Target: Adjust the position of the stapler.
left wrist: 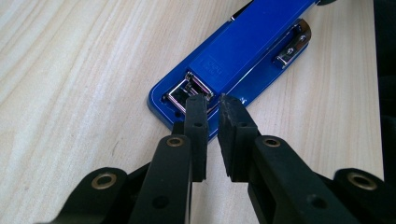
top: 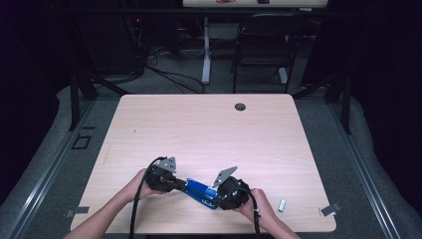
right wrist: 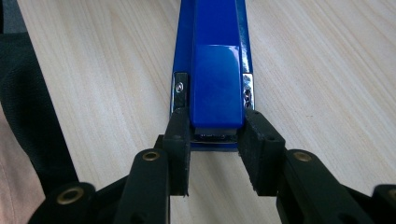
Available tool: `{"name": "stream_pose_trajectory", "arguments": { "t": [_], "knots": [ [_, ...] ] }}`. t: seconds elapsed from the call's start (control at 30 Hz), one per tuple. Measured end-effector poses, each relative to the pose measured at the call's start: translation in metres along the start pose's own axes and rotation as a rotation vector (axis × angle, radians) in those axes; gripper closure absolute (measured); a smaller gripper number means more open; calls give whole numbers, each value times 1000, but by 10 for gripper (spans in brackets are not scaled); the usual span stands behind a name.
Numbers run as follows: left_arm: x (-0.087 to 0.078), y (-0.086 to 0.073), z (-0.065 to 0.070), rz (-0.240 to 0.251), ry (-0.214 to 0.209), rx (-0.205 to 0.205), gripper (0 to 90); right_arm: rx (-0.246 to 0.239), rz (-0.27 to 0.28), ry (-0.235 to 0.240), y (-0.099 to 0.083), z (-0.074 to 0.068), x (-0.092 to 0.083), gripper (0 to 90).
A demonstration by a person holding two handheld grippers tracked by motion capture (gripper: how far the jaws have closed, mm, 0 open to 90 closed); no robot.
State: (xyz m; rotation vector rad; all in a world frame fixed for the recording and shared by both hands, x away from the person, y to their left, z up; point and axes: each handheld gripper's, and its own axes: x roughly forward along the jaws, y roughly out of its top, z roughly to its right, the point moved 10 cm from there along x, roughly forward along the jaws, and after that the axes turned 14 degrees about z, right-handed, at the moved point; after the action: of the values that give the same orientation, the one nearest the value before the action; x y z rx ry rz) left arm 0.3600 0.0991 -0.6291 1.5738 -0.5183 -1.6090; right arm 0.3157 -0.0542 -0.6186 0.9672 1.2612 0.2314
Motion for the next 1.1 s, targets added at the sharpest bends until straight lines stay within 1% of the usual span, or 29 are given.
{"name": "stream_pose_trajectory", "arguments": {
  "t": [0.03,0.13,0.17,0.2,0.23,0.27,0.3,0.33,0.37,0.4,0.47,0.5,0.57,0.6,0.63,0.67,0.7,0.73,0.77,0.8,0.83,0.97,1.0,1.03,1.1],
  "knots": [
    [0,0,0,-4,1,6,842,-1,-2,0,0,0,0,654],
    [-2,2,0,18,-10,-6,859,-6,-6,-2,0,0,0,654],
    [-3,2,-3,23,3,-12,866,-7,-8,-2,0,0,0,654],
    [-4,3,-6,37,12,-33,867,-12,-12,-3,0,0,-1,655],
    [-4,3,-9,37,28,-36,871,-12,-12,-3,0,0,-1,655],
    [-2,2,-10,35,38,-43,877,-7,-7,-2,0,0,0,655],
    [1,1,-10,32,41,-48,884,-12,-14,-3,0,0,-1,655],
    [3,-1,-10,3,50,-33,889,-8,-11,-1,0,0,0,655],
    [5,-2,-10,-11,67,-23,896,-10,-11,-2,0,0,0,655],
    [8,0,-10,-6,68,-16,900,-8,-12,-2,0,0,0,655],
    [8,3,-10,13,64,-33,900,-7,-11,-4,0,1,-1,655],
    [9,4,-8,23,53,-43,900,-5,-10,-3,0,1,-1,655],
    [9,5,-7,24,57,-30,900,-5,-13,-4,0,2,-1,655],
    [8,6,-5,32,48,-35,900,-6,-13,-6,0,2,-1,655],
    [8,7,-3,30,41,-38,900,-5,-16,-10,-1,3,-2,654],
    [8,6,-3,27,43,-32,900,-8,-24,-10,-1,5,-2,653],
    [9,6,-3,29,45,-35,900,-8,-27,-15,-1,6,-3,653],
    [9,6,-2,36,44,-45,900,2,-17,-16,-1,6,-3,652],
    [10,6,-2,36,45,-46,900,-10,-32,-24,-2,8,-4,652],
    [9,6,-3,24,59,-43,900,1,-20,-23,-2,8,-3,652],
    [9,6,-2,23,51,-47,900,2,-20,-23,-2,8,-3,652],
    [10,6,0,29,40,-67,900,8,-21,-36,-3,12,-4,649],
    [11,7,0,30,40,-69,900,-1,-32,-45,-3,14,-5,648],
    [11,7,0,25,49,-68,900,13,-23,-46,-3,15,-5,646],
    [12,8,2,24,44,-71,900,21,-24,-53,-4,18,-6,645]
  ]
}}
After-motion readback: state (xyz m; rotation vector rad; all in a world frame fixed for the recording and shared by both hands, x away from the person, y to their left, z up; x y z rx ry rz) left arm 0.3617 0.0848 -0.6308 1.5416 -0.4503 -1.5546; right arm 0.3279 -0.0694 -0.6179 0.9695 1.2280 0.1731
